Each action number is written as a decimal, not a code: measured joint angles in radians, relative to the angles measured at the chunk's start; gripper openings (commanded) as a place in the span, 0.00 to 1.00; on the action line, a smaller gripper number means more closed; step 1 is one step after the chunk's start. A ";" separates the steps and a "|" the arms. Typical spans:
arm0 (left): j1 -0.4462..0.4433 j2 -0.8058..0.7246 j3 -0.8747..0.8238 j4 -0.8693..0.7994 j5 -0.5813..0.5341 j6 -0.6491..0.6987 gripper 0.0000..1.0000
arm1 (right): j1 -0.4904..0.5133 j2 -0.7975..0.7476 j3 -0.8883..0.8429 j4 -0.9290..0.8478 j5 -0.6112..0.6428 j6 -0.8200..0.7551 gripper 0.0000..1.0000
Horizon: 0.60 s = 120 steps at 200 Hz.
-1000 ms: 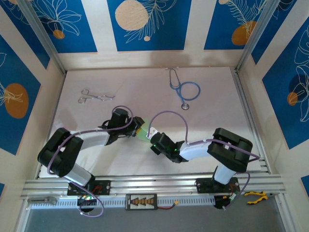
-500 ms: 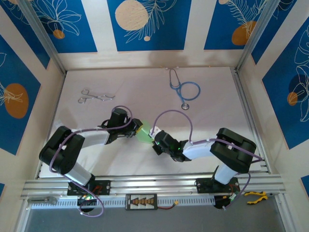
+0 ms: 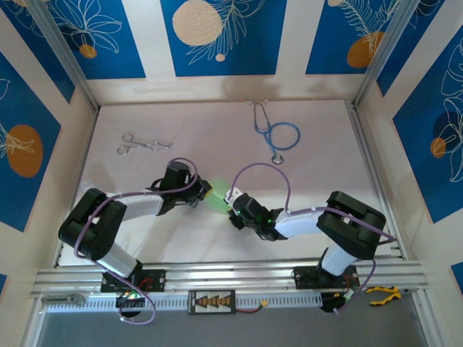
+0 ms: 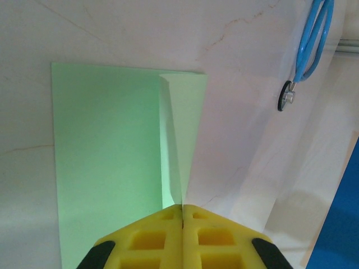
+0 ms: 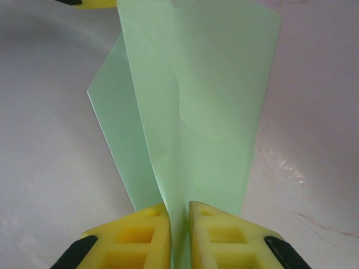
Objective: Fold a paper plane with a square sheet of paper (pick it up from the middle)
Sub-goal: Fold the triangle a third time.
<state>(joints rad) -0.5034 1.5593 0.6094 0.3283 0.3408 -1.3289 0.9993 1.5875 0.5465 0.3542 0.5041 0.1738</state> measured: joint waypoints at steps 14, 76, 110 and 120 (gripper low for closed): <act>0.002 0.000 0.000 0.000 0.000 0.000 0.00 | 0.000 -0.005 0.000 -0.006 0.000 -0.001 0.18; 0.003 0.000 0.000 0.000 0.008 0.000 0.00 | 0.000 -0.007 0.000 -0.030 0.008 -0.020 0.22; 0.003 0.000 0.000 0.000 0.008 0.000 0.00 | 0.000 -0.008 0.000 -0.035 0.016 -0.030 0.18; 0.003 0.000 0.000 0.000 0.008 0.000 0.03 | 0.000 -0.008 0.000 -0.034 0.016 -0.035 0.15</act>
<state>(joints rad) -0.4999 1.5593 0.6094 0.3283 0.3489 -1.3289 0.9989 1.5795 0.5465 0.3199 0.5198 0.1387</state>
